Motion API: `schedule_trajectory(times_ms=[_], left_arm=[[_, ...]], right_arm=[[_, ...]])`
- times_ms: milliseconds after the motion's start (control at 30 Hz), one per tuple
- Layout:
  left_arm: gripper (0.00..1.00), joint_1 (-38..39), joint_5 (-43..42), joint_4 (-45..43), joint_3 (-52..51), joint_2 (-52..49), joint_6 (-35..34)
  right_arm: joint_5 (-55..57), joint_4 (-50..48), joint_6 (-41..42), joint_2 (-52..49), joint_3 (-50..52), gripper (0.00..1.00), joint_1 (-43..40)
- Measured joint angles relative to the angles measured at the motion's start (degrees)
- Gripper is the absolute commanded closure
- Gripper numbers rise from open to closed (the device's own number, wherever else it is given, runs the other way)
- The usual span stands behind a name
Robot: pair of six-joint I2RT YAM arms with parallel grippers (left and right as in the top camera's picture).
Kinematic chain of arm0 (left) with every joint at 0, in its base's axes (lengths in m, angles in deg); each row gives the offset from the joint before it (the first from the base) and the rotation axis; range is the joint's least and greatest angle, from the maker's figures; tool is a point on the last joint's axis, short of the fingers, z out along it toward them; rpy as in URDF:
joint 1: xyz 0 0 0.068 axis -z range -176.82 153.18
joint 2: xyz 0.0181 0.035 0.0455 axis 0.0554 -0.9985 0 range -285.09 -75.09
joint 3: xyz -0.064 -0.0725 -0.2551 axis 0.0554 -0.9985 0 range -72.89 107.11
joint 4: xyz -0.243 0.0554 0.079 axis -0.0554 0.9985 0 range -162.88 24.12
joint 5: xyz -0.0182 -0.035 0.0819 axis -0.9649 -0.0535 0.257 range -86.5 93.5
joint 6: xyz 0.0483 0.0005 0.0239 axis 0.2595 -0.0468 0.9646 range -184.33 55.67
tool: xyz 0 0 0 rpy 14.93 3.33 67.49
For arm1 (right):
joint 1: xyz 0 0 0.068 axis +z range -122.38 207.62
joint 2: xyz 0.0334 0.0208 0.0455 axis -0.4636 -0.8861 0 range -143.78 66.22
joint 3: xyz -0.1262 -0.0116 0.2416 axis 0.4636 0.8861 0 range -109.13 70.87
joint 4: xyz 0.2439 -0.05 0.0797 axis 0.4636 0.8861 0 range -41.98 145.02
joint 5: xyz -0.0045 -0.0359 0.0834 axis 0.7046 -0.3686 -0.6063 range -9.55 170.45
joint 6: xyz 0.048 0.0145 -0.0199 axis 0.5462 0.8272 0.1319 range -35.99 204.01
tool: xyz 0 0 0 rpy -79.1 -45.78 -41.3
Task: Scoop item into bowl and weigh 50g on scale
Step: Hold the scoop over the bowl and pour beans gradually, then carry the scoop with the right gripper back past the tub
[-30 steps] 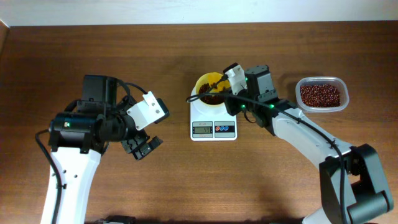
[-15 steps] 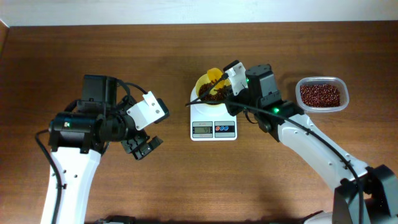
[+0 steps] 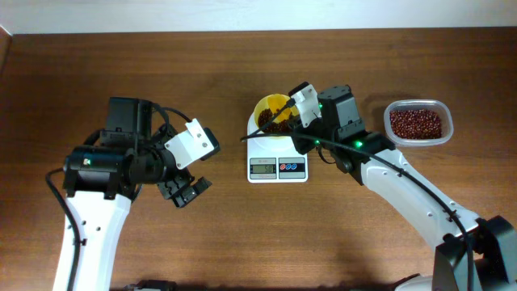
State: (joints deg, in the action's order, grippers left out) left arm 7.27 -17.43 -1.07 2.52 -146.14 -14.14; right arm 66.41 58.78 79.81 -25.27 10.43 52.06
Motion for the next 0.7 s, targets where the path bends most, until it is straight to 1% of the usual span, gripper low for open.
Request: schedule_trajectory(times_ms=[167,300,467,567,700], left_arm=[[0.01,0.0,0.0,0.0,0.0,0.0,0.0],[0.01,0.0,0.0,0.0,0.0,0.0,0.0],[0.02,0.0,0.0,0.0,0.0,0.0,0.0],[0.01,0.0,0.0,0.0,0.0,0.0,0.0],[0.01,0.0,0.0,0.0,0.0,0.0,0.0]], right_arm=[[0.0,0.0,1.0,0.0,0.0,0.96,0.0],[-1.7,0.0,8.5,0.0,0.0,0.96,0.0],[-9.8,-1.7,17.8,0.0,0.0,0.96,-0.1],[-14.2,-2.4,20.8,0.2,0.0,0.96,-2.2],[-18.3,-2.1,22.4,4.3,0.0,0.96,-9.9]])
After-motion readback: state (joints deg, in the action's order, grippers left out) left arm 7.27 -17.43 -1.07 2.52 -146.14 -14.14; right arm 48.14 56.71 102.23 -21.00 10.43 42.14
